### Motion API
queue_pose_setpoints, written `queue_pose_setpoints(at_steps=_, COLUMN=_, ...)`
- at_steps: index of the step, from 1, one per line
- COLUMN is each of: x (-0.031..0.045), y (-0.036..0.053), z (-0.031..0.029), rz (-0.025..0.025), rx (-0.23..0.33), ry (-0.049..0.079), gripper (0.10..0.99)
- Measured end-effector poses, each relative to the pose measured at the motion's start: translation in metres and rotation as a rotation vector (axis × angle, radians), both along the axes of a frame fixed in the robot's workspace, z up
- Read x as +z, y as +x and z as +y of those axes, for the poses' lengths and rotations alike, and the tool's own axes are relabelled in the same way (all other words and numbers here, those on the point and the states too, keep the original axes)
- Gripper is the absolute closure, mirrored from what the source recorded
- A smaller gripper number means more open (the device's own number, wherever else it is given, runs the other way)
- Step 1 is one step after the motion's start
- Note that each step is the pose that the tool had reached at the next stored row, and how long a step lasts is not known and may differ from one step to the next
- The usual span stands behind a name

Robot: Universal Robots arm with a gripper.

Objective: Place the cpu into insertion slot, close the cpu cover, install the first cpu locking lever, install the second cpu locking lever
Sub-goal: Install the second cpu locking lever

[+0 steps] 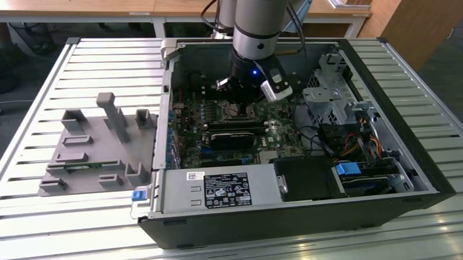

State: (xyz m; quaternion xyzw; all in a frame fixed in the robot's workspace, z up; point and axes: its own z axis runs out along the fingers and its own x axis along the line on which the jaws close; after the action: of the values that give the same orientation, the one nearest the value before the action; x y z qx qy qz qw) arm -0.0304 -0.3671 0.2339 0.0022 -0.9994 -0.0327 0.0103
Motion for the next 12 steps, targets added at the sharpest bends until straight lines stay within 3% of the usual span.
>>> queue_pose_setpoints(at_steps=5, x=-0.0012, y=-0.0058, z=-0.0004, rz=0.0004, rx=0.0, ry=0.004, gripper=0.98)
queue_pose_setpoints(at_steps=12, x=-0.004, y=-0.0071, z=-0.0037, rz=0.0028, rx=-0.002, ry=0.032, gripper=0.98)
